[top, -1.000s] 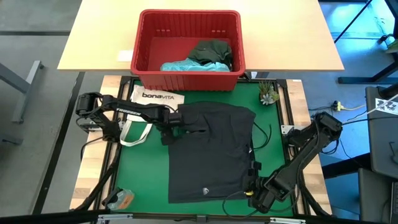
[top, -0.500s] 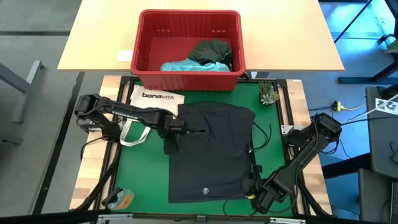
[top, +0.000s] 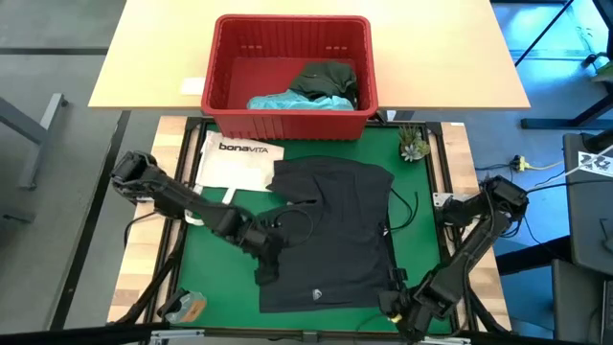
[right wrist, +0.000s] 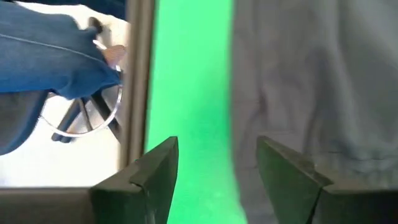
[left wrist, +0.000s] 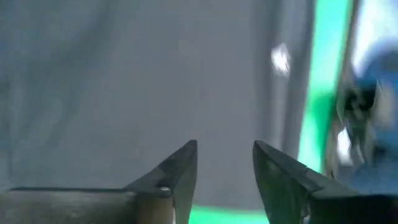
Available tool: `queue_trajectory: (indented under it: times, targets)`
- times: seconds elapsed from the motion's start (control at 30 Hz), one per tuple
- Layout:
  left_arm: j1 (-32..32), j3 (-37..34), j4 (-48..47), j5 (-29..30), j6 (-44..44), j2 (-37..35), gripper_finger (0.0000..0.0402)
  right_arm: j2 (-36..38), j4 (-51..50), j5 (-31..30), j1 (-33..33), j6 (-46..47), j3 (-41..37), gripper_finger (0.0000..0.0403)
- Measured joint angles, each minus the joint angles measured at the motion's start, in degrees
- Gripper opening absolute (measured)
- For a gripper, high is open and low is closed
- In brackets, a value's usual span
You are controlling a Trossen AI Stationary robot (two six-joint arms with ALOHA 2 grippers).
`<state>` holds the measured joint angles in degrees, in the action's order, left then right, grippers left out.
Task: Fold Laundry from Bin
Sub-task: Fold the black shorts from the red laundry bin
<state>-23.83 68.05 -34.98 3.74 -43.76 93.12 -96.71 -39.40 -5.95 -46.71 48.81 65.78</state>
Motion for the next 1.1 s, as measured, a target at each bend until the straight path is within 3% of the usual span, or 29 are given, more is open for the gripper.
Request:
queue_trajectory:
  times: [0.1,0.53,0.77,0.9,1.1]
  targets:
    - [-1.73,0.0,3.81,7.78,-8.72,2.31,0.0172,0.0,0.82,-0.99,-1.16,0.23,0.0,0.0216]
    - [-2.95,0.0,9.12,5.56,-10.1,3.68,0.0186,0.0,0.59,-2.13,-1.69,0.32,0.0,0.0216]
    - [-8.26,-0.02,10.9,3.58,-5.49,3.68,0.0186,0.0,0.55,-2.06,-1.71,0.38,0.0,0.0216]
    - [-12.82,-0.02,11.3,7.23,-3.34,3.74,0.0186,-1.27,0.14,-2.45,-1.71,-0.93,0.0,0.0216]
    - [-18.31,-0.04,19.62,13.12,2.62,8.07,0.0186,-5.54,-0.02,-0.95,-1.69,-2.81,0.0,0.0216]
